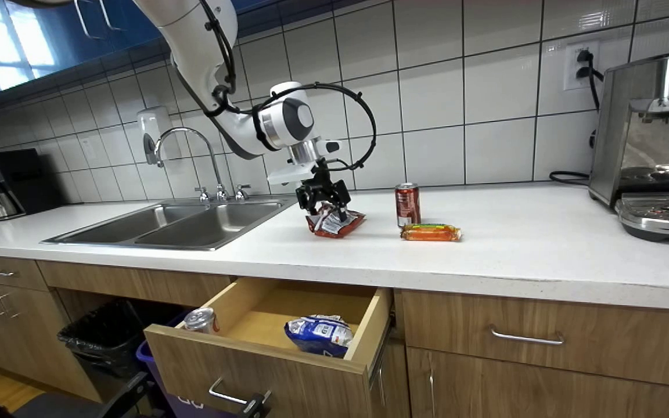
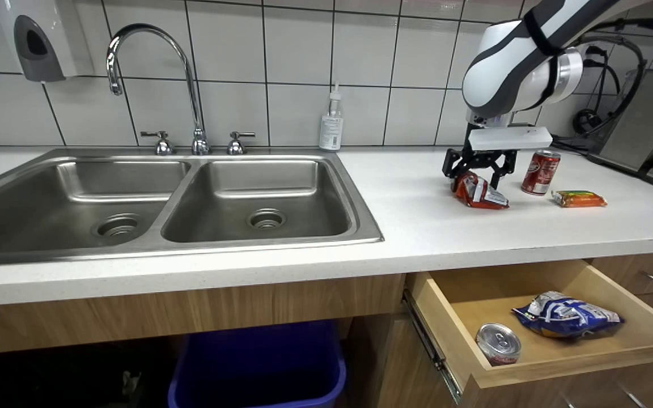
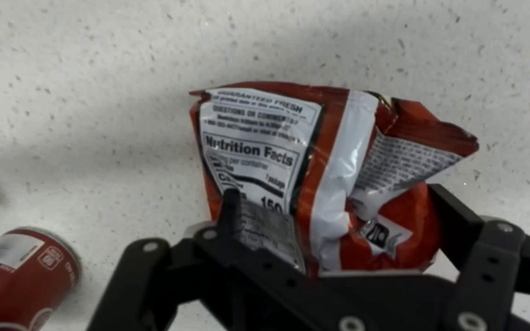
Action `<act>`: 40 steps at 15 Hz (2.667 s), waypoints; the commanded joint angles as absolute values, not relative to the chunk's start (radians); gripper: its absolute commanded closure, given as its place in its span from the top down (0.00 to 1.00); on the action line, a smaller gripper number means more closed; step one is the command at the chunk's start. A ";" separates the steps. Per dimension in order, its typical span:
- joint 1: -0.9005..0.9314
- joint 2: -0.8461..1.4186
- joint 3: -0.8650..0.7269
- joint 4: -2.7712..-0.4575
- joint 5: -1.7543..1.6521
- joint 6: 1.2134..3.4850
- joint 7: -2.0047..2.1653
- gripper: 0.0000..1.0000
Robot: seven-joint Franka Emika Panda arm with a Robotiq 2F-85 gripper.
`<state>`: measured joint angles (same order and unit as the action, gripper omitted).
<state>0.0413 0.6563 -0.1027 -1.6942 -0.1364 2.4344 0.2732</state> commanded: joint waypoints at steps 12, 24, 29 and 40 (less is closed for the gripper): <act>0.041 0.370 -0.100 -2.124 -0.131 2.544 0.241 1.00; 0.064 0.354 -0.100 -2.045 -0.140 2.565 0.265 1.00; 0.064 0.415 -0.100 -1.948 -0.135 2.555 0.267 1.00; 0.070 0.640 -0.098 -1.665 -0.119 2.498 0.251 1.00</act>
